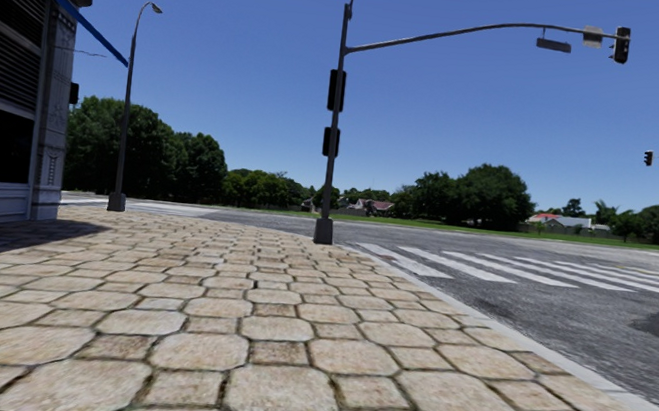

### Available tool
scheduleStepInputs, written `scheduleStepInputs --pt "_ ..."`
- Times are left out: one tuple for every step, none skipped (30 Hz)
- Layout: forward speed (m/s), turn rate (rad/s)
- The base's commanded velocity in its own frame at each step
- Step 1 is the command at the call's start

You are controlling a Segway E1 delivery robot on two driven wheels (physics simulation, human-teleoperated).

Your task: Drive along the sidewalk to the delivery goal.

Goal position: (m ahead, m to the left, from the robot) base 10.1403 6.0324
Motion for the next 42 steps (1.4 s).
scheduleStepInputs --pt "1.97 0.43" --pt "1.96 0.43" --pt "1.96 0.44" --pt "2.0 0.44" --pt "2.0 0.44" --pt "2.0 0.45" --pt "2.0 0.45" --pt "2.0 0.45" --pt "2.0 0.45" --pt "2.0 0.45" --pt "2.0 0.45" --pt "2.0 0.45" --pt "2.0 0.45" --pt "2.0 0.45" --pt "2.0 0.45" --pt "2.0 0.45" --pt "2.0 0.45" --pt "2.0 0.45" --pt "2.0 0.45" --pt "2.0 0.45" --pt "2.0 0.45" --pt "2.0 0.45" --pt "2.0 0.45" --pt "2.0 0.45" --pt "2.0 0.45" --pt "2.0 0.45" --pt "2.0 0.45" --pt "1.92 0.45" --pt "1.82 0.45" --pt "1.82 0.45" --pt "1.78 0.45" --pt "1.77 0.45" --pt "1.77 0.45" --pt "1.77 0.45" --pt "1.77 0.45" --pt "1.77 0.45" --pt "1.77 0.45" --pt "1.77 0.45" --pt "1.76 0.45" --pt "1.76 0.45" --pt "1.76 0.45" --pt "1.76 0.45"
